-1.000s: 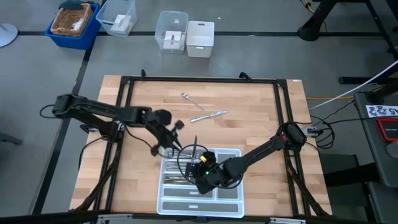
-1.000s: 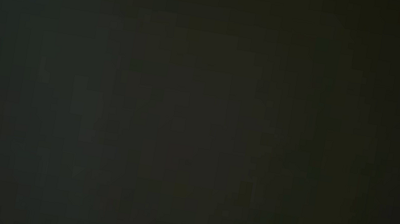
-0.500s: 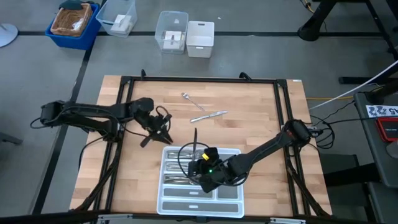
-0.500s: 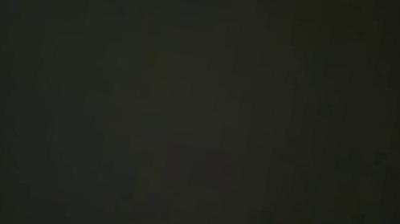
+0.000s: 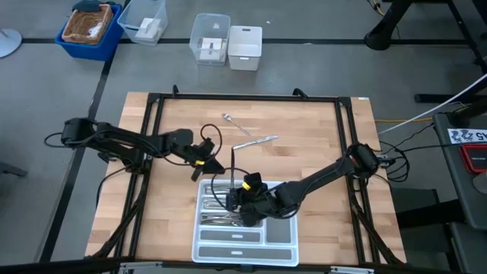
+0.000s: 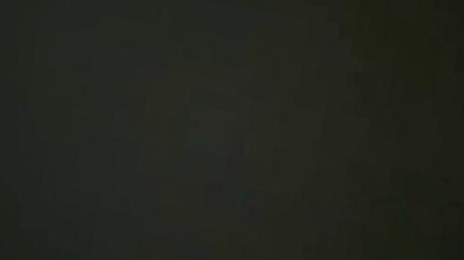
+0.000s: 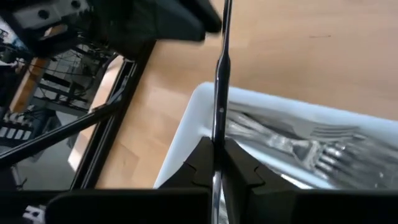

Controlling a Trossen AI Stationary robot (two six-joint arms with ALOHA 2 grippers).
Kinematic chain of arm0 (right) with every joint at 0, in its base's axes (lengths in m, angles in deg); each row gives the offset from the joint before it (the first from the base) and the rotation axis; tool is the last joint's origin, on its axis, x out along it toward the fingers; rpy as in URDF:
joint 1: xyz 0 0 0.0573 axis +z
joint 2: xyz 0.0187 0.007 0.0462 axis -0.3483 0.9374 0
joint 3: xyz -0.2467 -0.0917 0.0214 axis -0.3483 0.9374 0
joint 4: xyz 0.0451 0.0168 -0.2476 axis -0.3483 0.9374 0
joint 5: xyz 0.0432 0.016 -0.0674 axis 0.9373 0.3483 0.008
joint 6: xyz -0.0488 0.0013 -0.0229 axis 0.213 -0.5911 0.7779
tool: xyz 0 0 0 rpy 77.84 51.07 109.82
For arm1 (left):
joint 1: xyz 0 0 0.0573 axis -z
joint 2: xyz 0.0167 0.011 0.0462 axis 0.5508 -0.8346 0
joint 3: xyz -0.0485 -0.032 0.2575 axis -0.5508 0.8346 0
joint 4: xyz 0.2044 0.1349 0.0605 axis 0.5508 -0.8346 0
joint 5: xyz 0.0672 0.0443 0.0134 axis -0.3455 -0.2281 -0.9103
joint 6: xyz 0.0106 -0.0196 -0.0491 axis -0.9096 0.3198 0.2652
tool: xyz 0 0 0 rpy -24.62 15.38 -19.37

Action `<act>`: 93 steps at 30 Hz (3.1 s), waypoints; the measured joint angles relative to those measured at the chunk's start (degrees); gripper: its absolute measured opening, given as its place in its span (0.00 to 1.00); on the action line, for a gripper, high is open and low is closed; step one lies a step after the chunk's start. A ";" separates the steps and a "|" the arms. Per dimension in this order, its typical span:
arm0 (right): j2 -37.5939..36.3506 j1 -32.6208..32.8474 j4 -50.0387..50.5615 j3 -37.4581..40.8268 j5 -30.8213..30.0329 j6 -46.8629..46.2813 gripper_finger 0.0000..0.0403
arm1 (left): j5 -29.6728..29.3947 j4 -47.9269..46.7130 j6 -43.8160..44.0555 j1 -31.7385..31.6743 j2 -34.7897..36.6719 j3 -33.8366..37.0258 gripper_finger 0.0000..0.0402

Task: Sort silverware
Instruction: Put the silver knife into the middle section of the white silverware tray

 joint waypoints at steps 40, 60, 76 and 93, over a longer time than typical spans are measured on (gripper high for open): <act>0.02 -4.75 1.73 0.00 -0.04 6.06 0.03 | -15.74 3.66 3.30 4.07 -1.61 -0.05 0.12; 0.07 -4.82 1.95 0.00 -0.58 6.04 0.03 | -21.97 4.42 10.64 9.38 -1.63 -0.08 0.32; 0.09 -5.18 -3.74 -0.02 -1.09 10.42 0.03 | -25.71 10.03 7.04 10.23 -1.66 -0.08 0.31; 0.11 -5.19 -3.61 -0.02 -1.03 10.35 0.10 | -25.22 10.38 3.61 10.26 -1.63 -0.12 0.05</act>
